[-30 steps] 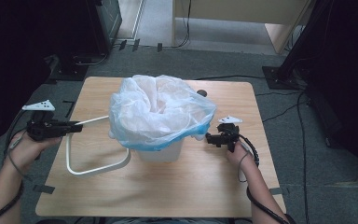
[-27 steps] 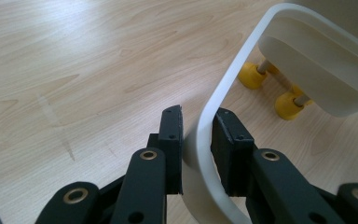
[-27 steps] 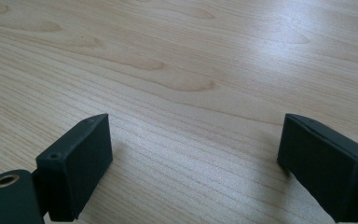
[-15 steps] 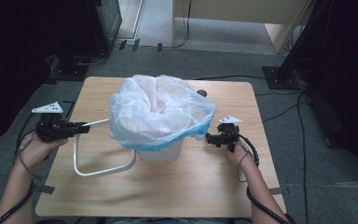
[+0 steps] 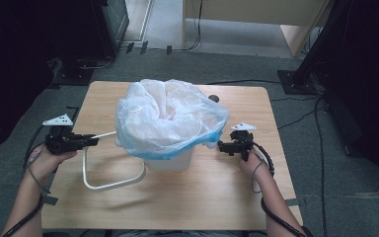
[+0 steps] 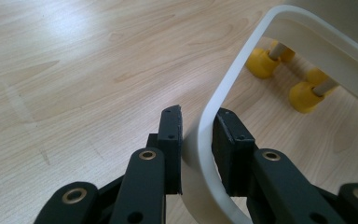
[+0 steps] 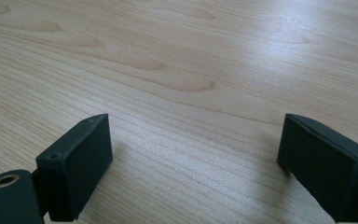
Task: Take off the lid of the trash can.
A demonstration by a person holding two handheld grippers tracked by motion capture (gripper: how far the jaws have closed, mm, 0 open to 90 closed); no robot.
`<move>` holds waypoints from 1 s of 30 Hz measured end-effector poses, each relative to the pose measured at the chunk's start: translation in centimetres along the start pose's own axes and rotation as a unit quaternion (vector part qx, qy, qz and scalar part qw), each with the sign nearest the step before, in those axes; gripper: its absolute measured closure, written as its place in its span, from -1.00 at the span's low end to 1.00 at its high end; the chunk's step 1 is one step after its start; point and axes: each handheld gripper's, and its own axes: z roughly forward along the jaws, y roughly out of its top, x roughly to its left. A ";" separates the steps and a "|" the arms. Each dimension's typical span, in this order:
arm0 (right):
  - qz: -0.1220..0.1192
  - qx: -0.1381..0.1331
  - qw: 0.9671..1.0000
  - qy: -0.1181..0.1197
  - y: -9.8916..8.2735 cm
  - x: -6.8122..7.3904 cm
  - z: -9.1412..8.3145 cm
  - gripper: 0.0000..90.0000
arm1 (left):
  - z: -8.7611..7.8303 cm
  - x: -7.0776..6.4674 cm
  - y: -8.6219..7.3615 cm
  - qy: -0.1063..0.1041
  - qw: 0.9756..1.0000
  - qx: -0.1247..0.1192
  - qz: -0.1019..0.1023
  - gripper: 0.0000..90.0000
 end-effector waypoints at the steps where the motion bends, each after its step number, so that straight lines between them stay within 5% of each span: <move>1: 0.000 0.000 1.000 0.000 0.0 0.0 0.0 -0.78 | 0.1 0.1 -0.1 0.002 1.000 -0.001 -0.003 0.63; 30: 0.005 0.000 1.000 -0.002 0.0 0.1 0.1 -0.78 | 2.9 1.8 -2.3 0.014 1.000 0.001 -0.004 0.63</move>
